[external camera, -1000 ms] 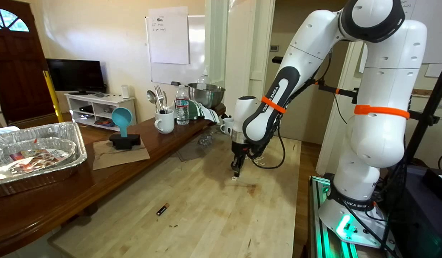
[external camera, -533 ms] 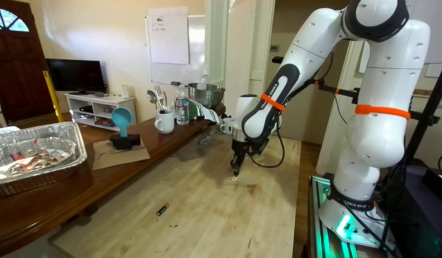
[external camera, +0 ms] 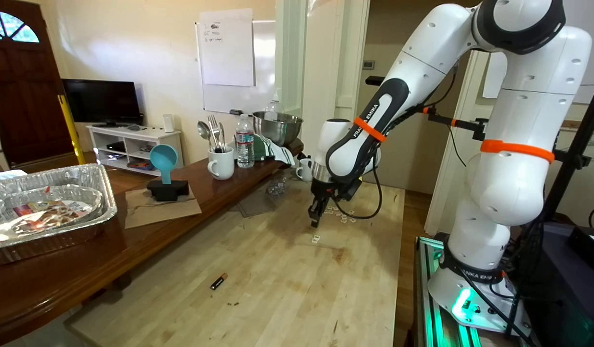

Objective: Create the word 'Yet' using the tiles on the counter.

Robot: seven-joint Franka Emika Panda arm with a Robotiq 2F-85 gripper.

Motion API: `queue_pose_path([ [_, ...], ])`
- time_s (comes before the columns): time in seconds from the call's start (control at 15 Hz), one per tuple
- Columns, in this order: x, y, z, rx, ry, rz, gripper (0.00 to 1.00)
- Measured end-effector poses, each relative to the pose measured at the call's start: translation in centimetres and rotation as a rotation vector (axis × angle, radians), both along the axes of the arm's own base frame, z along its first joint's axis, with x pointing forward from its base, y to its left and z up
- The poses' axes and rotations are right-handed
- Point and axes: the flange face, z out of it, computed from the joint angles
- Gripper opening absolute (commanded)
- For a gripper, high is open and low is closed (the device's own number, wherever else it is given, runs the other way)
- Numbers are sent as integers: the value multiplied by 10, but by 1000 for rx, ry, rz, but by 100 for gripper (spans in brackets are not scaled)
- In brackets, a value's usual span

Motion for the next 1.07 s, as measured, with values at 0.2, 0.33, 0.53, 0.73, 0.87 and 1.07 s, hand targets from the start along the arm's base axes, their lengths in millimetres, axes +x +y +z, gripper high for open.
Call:
queue_pose_path([
  [0.2, 0, -18, 13, -7, -30, -32, 0],
  [0.33, -3, -34, 18, -16, -32, -45, 0],
  [0.53, -11, -58, 21, -30, -3, -27, 0],
  [0.73, -19, -82, 21, -44, 34, 39, 0],
  [0.87, -22, -97, 22, -61, 39, 81, 0],
  [1.07, -26, -113, 22, -74, 43, 135, 0],
])
